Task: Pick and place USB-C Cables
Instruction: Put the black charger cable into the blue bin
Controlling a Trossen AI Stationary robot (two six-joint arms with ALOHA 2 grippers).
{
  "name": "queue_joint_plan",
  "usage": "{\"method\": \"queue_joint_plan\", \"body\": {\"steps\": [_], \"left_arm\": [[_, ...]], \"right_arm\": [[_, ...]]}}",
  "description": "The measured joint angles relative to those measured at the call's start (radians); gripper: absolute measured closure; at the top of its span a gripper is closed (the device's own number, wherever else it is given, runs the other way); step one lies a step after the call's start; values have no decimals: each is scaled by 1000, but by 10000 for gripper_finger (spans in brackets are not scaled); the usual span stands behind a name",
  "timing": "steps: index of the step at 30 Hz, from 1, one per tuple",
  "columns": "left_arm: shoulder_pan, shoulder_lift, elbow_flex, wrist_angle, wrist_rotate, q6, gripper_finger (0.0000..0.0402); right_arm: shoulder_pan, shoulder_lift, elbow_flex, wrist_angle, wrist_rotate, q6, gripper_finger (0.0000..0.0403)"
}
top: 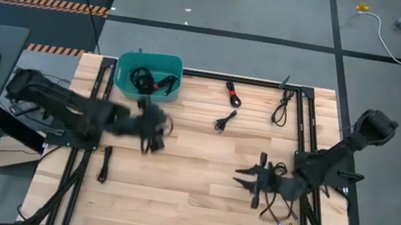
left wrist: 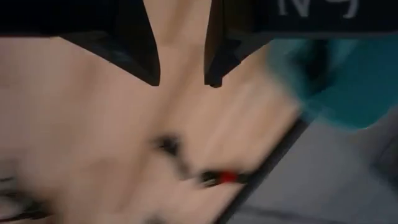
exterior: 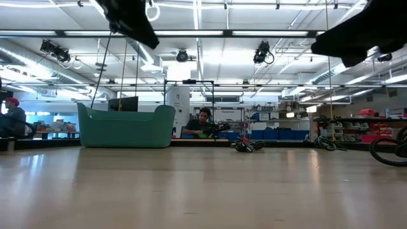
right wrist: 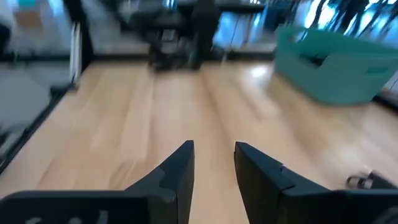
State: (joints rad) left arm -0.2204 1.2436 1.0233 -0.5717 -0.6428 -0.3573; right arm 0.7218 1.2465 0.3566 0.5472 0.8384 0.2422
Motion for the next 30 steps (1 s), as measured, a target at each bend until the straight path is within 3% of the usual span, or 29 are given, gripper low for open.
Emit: {"method": "queue_joint_plan", "body": {"steps": [3,7,11,15,20,25,30], "left_arm": [[-147,55,-31,173,-37,-30,280],[-280,153,-46,396,-81,1,284],[-351,245,-46,525,-101,66,285],[-374,314,-47,528,-108,80,285],[-359,382,-47,513,-125,82,285],[-326,429,-47,477,-125,82,285],[-294,473,-47,465,-125,84,285]], "right_arm": [[16,-30,145,-429,-93,185,288],[-16,-17,348,-1003,-338,419,289],[-61,13,468,-1348,-517,496,287],[-147,29,494,-1502,-694,487,266],[-271,72,484,-1540,-841,383,212],[-327,170,484,-1560,-866,168,157],[-342,315,483,-1588,-856,12,146]]}}
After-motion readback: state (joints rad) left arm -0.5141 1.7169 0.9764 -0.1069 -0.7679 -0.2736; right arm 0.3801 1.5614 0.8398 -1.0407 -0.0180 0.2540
